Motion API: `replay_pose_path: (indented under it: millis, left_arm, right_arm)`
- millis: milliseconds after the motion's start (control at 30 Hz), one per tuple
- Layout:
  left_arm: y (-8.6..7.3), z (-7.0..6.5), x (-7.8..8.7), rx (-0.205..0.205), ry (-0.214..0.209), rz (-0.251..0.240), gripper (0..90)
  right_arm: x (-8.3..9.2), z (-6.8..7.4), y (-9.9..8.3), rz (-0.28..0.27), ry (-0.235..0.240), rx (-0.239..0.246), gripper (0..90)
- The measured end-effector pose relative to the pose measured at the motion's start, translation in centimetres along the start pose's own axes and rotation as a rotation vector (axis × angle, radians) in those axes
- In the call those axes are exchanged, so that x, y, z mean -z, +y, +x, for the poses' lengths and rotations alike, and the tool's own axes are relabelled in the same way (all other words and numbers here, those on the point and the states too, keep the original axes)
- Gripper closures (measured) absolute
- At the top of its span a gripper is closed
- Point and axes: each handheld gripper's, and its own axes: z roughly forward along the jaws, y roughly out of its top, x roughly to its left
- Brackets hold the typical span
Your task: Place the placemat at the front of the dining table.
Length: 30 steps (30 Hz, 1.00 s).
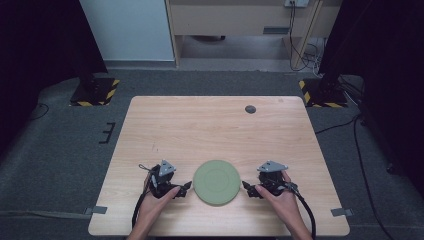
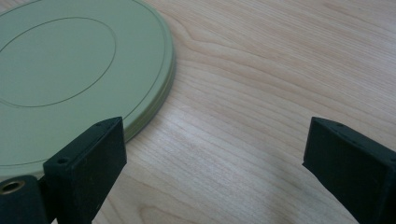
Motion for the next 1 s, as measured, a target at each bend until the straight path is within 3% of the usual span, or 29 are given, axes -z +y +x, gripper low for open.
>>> replay_pose_path:
  millis: [100, 300, 700, 1000]
  left_arm:
    - [0.0, -0.6, -0.3, -0.02, -0.013, 0.013, 3.5]
    - [0.1, -1.0, -0.5, -0.022, -0.006, 0.005, 3.6]
    - [0.1, -0.8, -0.7, 0.0, -0.007, 0.001, 1.9]
    - [0.2, -0.7, -0.9, 0.008, 0.022, -0.01, 1.1]
  right_arm:
    - [-0.1, 0.3, 0.1, -0.007, 0.003, 0.014, 6.9]
    - [-0.3, 0.8, 0.1, -0.002, 0.015, 0.026, 7.0]
    - [-0.8, 1.4, 0.2, 0.012, 0.005, 0.043, 5.6]
    - [-1.0, 1.4, 0.3, 0.009, -0.014, 0.031, 4.7]
